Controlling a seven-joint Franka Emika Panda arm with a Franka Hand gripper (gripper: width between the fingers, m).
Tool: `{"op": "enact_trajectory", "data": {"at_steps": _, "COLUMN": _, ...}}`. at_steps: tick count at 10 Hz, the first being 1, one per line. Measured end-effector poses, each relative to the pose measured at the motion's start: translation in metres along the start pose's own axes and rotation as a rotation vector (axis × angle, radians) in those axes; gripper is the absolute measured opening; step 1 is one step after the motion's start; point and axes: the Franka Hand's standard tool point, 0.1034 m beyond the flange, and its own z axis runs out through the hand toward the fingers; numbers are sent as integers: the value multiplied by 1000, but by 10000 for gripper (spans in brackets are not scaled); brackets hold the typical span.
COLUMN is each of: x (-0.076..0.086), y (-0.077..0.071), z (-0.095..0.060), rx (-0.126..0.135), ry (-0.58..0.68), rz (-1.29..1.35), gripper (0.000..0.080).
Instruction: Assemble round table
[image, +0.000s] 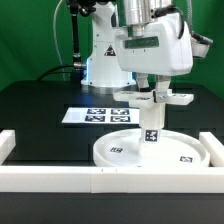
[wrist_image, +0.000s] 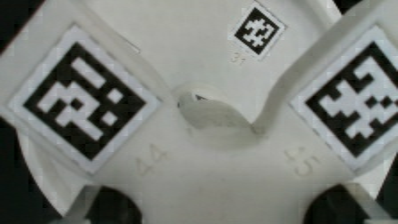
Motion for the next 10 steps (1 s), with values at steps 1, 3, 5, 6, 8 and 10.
{"op": "enact_trajectory", "data": {"at_steps": 1, "x": 0, "y": 0, "z": 0, "rx": 1, "ry": -2, "rz": 70, "gripper": 442}}
{"op": "enact_trajectory", "data": {"at_steps": 3, "x": 0, "y": 0, "z": 0, "rx": 2, "ry": -5, "rz": 171, "gripper": 442}}
{"op": "enact_trajectory", "data": {"at_steps": 5, "x": 0, "y": 0, "z": 1, "rx": 16, "ry": -13, "rz": 340, "gripper": 442}}
{"op": "enact_trajectory", "data": {"at_steps": 6, "x": 0, "y": 0, "z": 1, "rx": 31, "ry": -19, "rz": 444, "gripper": 442}}
{"op": "enact_trajectory", "data": {"at_steps": 8, "x": 0, "y": 0, "z": 1, "rx": 40, "ry": -36, "rz": 640, "gripper": 442}}
{"op": "enact_trajectory", "data": {"at_steps": 10, "x": 1, "y": 0, "z": 1, "rx": 50, "ry": -58, "rz": 816, "gripper": 442}}
